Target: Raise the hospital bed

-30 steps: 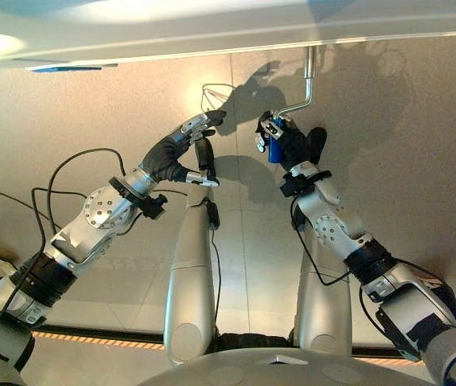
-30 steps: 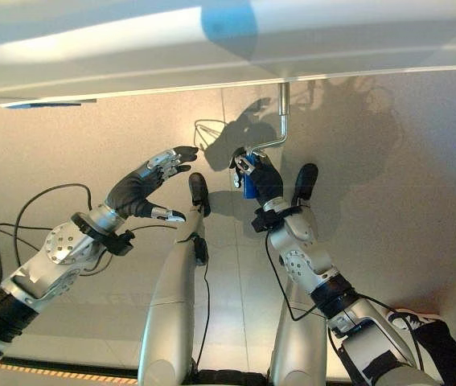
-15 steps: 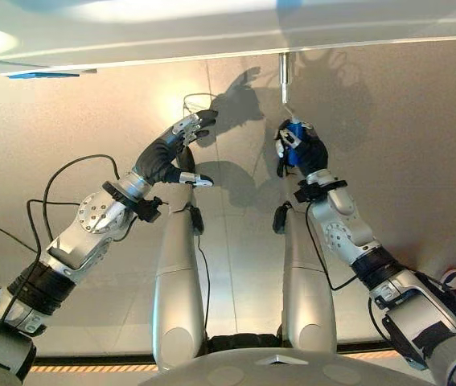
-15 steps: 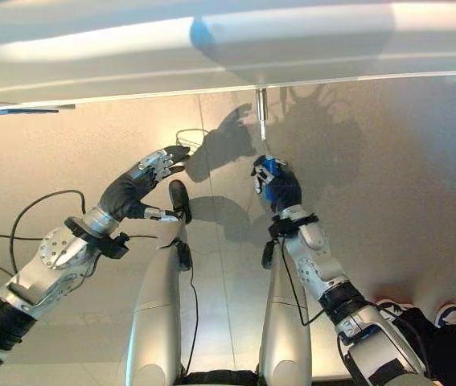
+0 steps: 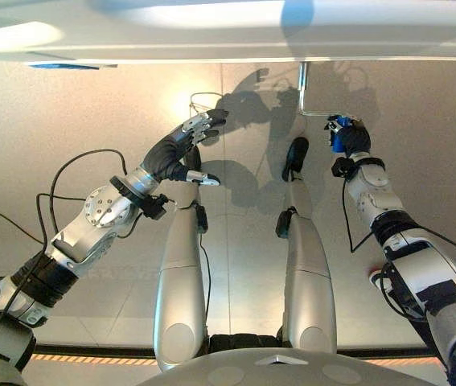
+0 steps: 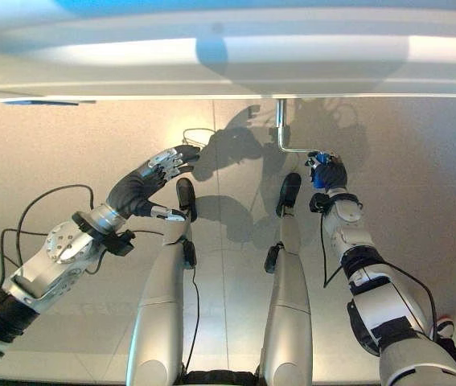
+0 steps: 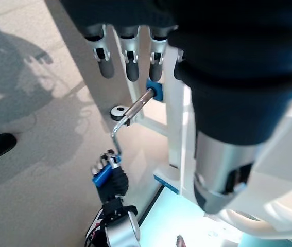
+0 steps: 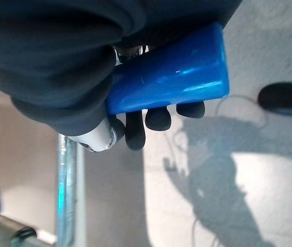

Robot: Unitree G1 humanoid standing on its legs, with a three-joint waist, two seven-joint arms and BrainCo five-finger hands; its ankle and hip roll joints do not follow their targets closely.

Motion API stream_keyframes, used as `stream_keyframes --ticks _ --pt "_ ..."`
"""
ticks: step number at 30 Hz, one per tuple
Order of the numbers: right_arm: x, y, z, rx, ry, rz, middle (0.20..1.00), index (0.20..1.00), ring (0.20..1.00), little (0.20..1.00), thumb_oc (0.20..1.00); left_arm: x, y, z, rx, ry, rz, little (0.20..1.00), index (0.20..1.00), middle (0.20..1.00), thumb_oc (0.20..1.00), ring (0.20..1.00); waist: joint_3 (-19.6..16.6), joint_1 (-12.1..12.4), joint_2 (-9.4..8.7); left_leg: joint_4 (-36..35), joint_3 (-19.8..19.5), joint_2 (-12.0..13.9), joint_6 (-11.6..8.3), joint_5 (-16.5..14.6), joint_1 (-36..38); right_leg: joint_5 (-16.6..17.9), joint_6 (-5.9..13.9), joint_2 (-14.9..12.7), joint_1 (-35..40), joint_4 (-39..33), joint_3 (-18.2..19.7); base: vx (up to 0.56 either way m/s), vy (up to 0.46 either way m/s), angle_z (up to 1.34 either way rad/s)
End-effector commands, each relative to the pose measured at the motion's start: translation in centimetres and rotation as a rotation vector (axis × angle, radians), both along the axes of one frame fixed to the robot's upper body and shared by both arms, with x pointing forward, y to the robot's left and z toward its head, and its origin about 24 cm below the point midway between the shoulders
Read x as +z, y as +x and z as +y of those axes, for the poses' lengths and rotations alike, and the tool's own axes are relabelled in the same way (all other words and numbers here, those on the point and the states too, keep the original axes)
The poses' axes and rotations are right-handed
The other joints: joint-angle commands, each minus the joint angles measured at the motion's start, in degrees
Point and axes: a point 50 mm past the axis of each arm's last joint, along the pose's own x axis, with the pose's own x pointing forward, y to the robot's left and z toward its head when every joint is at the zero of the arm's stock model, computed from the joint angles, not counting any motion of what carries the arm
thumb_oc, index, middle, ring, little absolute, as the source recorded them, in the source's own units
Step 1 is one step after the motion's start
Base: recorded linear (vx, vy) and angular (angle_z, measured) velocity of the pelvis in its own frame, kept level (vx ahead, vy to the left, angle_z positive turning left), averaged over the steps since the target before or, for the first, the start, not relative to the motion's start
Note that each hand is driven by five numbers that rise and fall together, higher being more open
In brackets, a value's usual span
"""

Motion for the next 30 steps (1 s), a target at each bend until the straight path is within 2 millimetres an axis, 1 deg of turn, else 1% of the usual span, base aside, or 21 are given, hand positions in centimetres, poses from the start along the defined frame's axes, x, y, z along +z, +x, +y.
stream_keyframes --ticks 1,3,5,6,10,11,13,14,15,16,18,19,20,21,22,23,24,25,26,29,30 --pt "3.4 -4.4 -13.6 -0.523 -0.147 0.111 0.2 0.2 0.2 0.2 0.2 -0.1 -1.3 -1.5 -0.096 -0.09 0.016 1.0 1.0 1.0 1.0 1.0 -1.0 -0.4 6.11 -4.3 -1.4 0.9 -1.4 2.9 3.0 -9.0 3.77 0.6 1.7 8.1 -3.0 0.0 -0.013 0.11" --pt "2.6 -4.1 -13.0 -0.481 -0.206 0.185 0.2 0.2 0.2 0.2 0.2 -0.1 -1.2 -1.9 -0.115 -0.1 0.018 1.0 1.0 1.0 1.0 1.0 -1.0 0.1 6.71 -4.3 -1.7 0.8 -1.39 3.0 2.9 -9.0 3.73 0.5 1.9 8.1 -3.2 0.0 -0.011 0.06" --pt "1.6 -3.5 -11.8 -0.409 -0.265 0.249 0.479 0.479 0.479 0.479 0.479 0.1 -1.1 -2.2 -0.135 -0.114 0.023 1.0 1.0 1.0 1.0 1.0 -1.0 0.7 7.14 -4.2 -2.0 0.7 -1.41 3.2 2.9 -9.1 3.65 0.4 2.0 8.2 -3.4 0.0 0.0 0.0" --pt "1.0 -2.7 -10.1 -0.329 -0.304 0.27 1.0 1.0 1.0 1.0 1.0 0.0 -1.0 -2.3 -0.141 -0.119 0.025 1.0 1.0 1.0 1.0 1.0 -1.0 0.9 7.17 -4.3 -2.1 0.7 -1.39 3.4 3.2 -9.2 3.52 0.4 2.4 8.4 -3.6 0.0 0.0 0.0" --pt "-0.3 -2.2 -8.1 -0.261 -0.311 0.278 1.0 1.0 1.0 1.0 1.0 -0.3 -1.0 -2.3 -0.122 -0.133 0.029 1.0 1.0 1.0 1.0 1.0 -1.0 1.0 7.02 -3.8 -2.3 0.6 -1.31 3.3 3.6 -9.3 3.33 0.5 3.2 8.5 -3.8 -0.01 0.008 0.03" --pt "-1.6 -2.2 -7.0 -0.223 -0.304 0.291 1.0 1.0 1.0 1.0 1.0 -0.9 -0.8 -2.3 -0.096 -0.145 0.046 1.0 1.0 1.0 1.0 1.0 -1.0 0.9 6.8 -4.0 -2.3 0.5 -1.3 3.4 4.8 -9.3 3.35 0.5 4.5 8.4 -4.0 0.0 0.0 0.0" --pt "-2.4 -2.4 -6.5 -0.204 -0.302 0.307 1.0 1.0 1.0 1.0 1.0 -1.4 -0.8 -2.2 -0.082 -0.136 0.057 1.0 1.0 1.0 1.0 1.0 -1.0 0.9 6.65 -4.2 -2.4 0.5 -1.3 3.5 5.5 -9.2 3.35 0.4 5.3 8.2 -4.2 -0.01 0.003 -0.02" --pt "-4.2 -3.0 -5.7 -0.173 -0.293 0.346 1.0 1.0 1.0 1.0 1.0 -2.6 -0.5 -2.0 -0.048 -0.105 0.084 1.0 1.0 1.0 1.0 1.0 -1.0 0.6 6.09 -4.9 -2.3 0.5 -1.28 3.6 8.0 -9.2 3.43 0.4 7.8 7.5 -4.4 -0.02 0.006 -0.04" --pt "-4.3 -3.1 -5.7 -0.174 -0.293 0.347 1.0 1.0 1.0 1.0 1.0 -2.7 -0.5 -2.0 -0.048 -0.105 0.085 1.0 1.0 1.0 1.0 1.0 -1.0 0.6 6.09 -5.0 -2.3 0.5 -1.28 3.6 8.1 -9.2 3.43 0.4 8.0 7.5 -4.5 0.0 0.0 0.0" --pt "-5.4 -3.6 -5.5 -0.16 -0.296 0.38 1.0 1.0 1.0 1.0 1.0 -3.4 -0.5 -1.8 -0.033 -0.097 0.109 1.0 1.0 1.0 1.0 1.0 -1.0 0.6 5.8 -5.5 -2.3 0.4 -1.24 3.6 9.9 -9.1 3.42 0.5 9.8 7.0 -4.6 0.0 0.0 0.0" --pt "-7.7 -5.1 -5.5 -0.149 -0.308 0.454 1.0 1.0 1.0 1.0 1.0 -5.4 -0.1 -1.4 0.014 -0.084 0.179 1.0 1.0 1.0 1.0 1.0 -1.0 0.2 5.36 -6.0 -2.3 0.4 -1.14 3.6 13.0 -9.1 3.44 0.2 13.1 6.6 -4.8 0.0 0.019 0.0" --pt "-10.1 -6.9 -5.5 -0.129 -0.337 0.538 1.0 1.0 1.0 1.0 1.0 -8.2 0.3 -0.6 0.083 -0.077 0.28 1.0 1.0 1.0 1.0 1.0 -1.0 -0.5 4.74 -7.2 -2.3 0.2 -1.07 3.5 17.2 -9.0 3.45 0.3 17.4 5.3 -5.0 0.01 0.034 0.02" --pt "-10.1 -7.0 -5.5 -0.129 -0.337 0.539 1.0 1.0 1.0 1.0 1.0 -8.2 0.3 -0.6 0.083 -0.077 0.281 1.0 1.0 1.0 1.0 1.0 -1.0 -0.5 4.77 -7.2 -2.3 0.2 -1.07 3.5 17.3 -9.0 3.46 0.3 17.6 5.2 -5.0 0.03 0.014 0.02" --pt "-12.6 -9.2 -5.6 -0.146 -0.305 0.622 1.0 1.0 1.0 1.0 1.0 -11.0 0.5 0.4 0.165 -0.082 0.387 1.0 1.0 1.0 1.0 1.0 -1.0 -0.8 4.68 -8.2 -2.4 0.1 -0.98 3.3 21.4 -8.9 3.58 0.3 22.2 3.5 -5.4 0.0 0.0 0.0" --pt "-12.6 -9.2 -5.6 -0.146 -0.305 0.623 1.0 1.0 1.0 1.0 1.0 -11.0 0.5 0.3 0.164 -0.082 0.387 1.0 1.0 1.0 1.0 1.0 -1.0 -0.8 4.7 -8.3 -2.4 0.1 -0.98 3.3 21.5 -8.8 3.58 0.3 22.3 3.4 -5.4 0.05 0.001 0.06" --pt "-14.3 -10.9 -5.5 -0.135 -0.304 0.684 1.0 1.0 1.0 1.0 1.0 -12.6 0.0 1.4 0.207 -0.006 0.419 1.0 1.0 1.0 1.0 1.0 -1.0 -1.1 4.48 -9.0 -2.4 0.2 -0.95 3.2 25.3 -8.7 3.73 0.3 26.3 2.2 -5.7 0.02 0.013 0.07" --pt "-14.3 -10.9 -5.5 -0.135 -0.304 0.682 1.0 1.0 1.0 1.0 1.0 -12.6 0.1 1.4 0.207 -0.006 0.417 1.0 1.0 1.0 1.0 1.0 -1.0 -1.1 4.46 -9.1 -2.4 0.2 -0.92 3.4 25.1 -8.5 3.71 0.3 26.2 2.1 -5.7 0.05 0.019 0.08" --pt "-15.2 -12.0 -5.6 -0.145 -0.292 0.719 1.0 1.0 1.0 1.0 1.0 -13.6 -0.1 2.2 0.241 0.041 0.442 1.0 1.0 1.0 1.0 1.0 -1.0 -1.3 4.17 -9.7 -2.2 0.3 -0.91 3.3 27.6 -8.6 3.72 0.4 28.5 1.6 -5.8 0.07 0.0 0.02" --pt "-16.7 -13.8 -5.7 -0.162 -0.267 0.775 1.0 1.0 1.0 1.0 1.0 -15.8 -0.7 3.0 0.294 0.062 0.532 1.0 1.0 1.0 1.0 1.0 -1.0 -1.3 3.88 -10.4 -2.2 0.3 -0.85 2.9 31.8 -8.7 3.72 0.6 32.8 0.7 -6.1 0.1 0.001 0.0" --pt "-17.5 -14.8 -5.4 -0.156 -0.26 0.805 1.0 1.0 1.0 1.0 1.0 -17.9 -1.3 3.8 0.369 0.067 0.606 1.0 1.0 1.0 1.0 1.0 -1.1 -1.6 3.74 -11.1 -2.2 0.5 -0.85 2.7 35.2 -8.9 3.62 0.9 36.3 -0.3 -6.2 0.06 -0.003 -0.04" --pt "-18.2 -15.6 -5.1 -0.129 -0.271 0.825 1.0 1.0 1.0 1.0 1.0 -19.2 -2.3 4.2 0.385 0.129 0.638 1.0 1.0 1.0 1.0 1.0 -3.9 -1.7 3.6 -12.1 -1.9 0.7 -0.86 2.7 37.2 -9.0 3.72 1.2 38.0 -1.6 -6.6 0.1 -0.002 0.04"
